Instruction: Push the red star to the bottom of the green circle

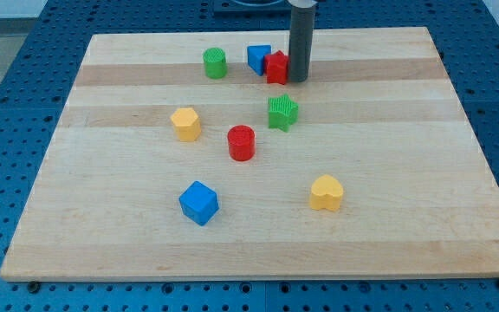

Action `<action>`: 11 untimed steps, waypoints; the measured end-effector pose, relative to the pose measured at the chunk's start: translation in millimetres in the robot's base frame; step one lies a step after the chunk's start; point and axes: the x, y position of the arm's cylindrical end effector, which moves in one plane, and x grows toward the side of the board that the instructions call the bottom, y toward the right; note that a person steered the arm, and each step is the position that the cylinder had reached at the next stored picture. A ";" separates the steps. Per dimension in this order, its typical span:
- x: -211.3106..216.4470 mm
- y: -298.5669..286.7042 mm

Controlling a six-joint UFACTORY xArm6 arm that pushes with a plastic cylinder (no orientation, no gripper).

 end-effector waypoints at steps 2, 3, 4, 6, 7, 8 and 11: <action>-36.1 21.3; -19.1 5.9; -12.0 -7.6; -2.4 -60.2; 20.3 -71.2; 26.3 -86.6; 22.8 -160.2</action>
